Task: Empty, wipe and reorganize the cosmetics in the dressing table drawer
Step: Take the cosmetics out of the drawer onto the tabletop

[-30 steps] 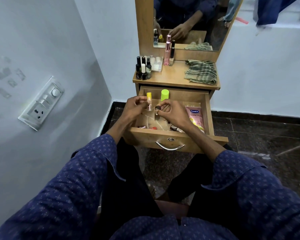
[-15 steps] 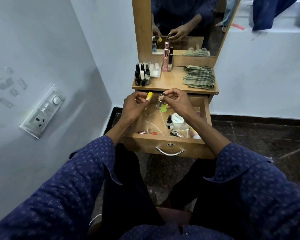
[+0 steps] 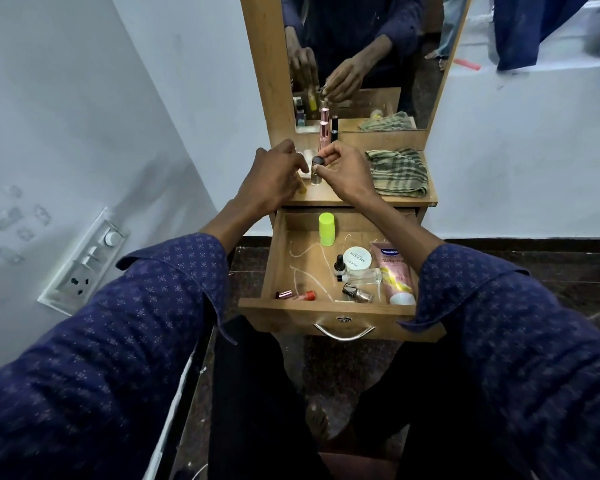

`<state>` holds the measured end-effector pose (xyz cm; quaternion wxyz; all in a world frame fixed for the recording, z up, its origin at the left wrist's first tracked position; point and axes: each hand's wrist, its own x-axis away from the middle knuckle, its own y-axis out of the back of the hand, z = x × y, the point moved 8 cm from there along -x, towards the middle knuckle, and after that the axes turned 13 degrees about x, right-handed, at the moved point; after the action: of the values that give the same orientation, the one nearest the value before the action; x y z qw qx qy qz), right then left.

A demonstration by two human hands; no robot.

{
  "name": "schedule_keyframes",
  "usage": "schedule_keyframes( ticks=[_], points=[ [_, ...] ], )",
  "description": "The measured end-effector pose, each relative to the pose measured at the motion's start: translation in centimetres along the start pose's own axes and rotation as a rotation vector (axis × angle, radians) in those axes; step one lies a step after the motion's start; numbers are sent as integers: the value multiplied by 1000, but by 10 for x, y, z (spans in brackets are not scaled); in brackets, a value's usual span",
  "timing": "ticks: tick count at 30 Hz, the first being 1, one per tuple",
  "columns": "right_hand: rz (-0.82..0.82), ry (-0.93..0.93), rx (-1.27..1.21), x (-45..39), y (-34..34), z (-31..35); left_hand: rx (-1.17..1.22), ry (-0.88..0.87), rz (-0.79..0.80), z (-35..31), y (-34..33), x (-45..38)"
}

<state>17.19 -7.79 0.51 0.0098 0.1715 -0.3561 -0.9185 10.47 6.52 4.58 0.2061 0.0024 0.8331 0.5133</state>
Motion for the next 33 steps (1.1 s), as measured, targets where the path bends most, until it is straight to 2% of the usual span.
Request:
schedule_keyframes(
  ticks=[16,33],
  points=[
    [4,-49,-3,-22,-29,-15,10,119,-35,16,-16,-44],
    [40,-29,31,-22,-28,-24,-91,59,-47,14,-20,-47]
  ],
)
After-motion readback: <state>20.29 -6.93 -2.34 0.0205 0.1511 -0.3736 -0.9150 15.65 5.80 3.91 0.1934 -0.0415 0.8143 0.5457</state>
